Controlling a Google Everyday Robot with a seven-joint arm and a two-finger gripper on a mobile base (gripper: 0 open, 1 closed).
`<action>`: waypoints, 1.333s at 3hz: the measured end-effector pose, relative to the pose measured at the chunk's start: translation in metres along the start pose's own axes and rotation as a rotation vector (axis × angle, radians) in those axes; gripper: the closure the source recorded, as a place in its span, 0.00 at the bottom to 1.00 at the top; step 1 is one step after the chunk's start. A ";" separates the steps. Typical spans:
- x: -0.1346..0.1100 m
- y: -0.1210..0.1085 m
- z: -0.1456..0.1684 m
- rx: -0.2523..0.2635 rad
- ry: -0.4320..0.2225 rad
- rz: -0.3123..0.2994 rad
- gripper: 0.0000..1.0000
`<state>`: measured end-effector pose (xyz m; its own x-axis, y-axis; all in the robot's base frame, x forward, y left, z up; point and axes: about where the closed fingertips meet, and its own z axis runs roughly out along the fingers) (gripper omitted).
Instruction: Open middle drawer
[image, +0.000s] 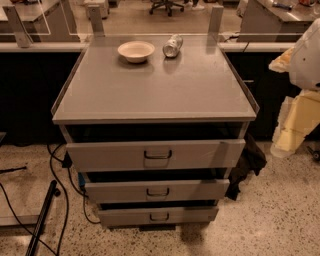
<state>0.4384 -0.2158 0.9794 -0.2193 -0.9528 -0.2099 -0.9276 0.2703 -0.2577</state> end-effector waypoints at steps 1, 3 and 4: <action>0.000 0.000 0.000 0.000 0.000 0.000 0.00; 0.007 0.022 0.045 -0.015 -0.042 0.028 0.00; 0.010 0.038 0.089 -0.041 -0.067 0.040 0.00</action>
Offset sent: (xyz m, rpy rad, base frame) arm -0.0070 0.0000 -0.0466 0.0502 0.0083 -0.0238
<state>0.4280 -0.2032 0.8831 -0.2371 -0.9296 -0.2821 -0.9304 0.3008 -0.2093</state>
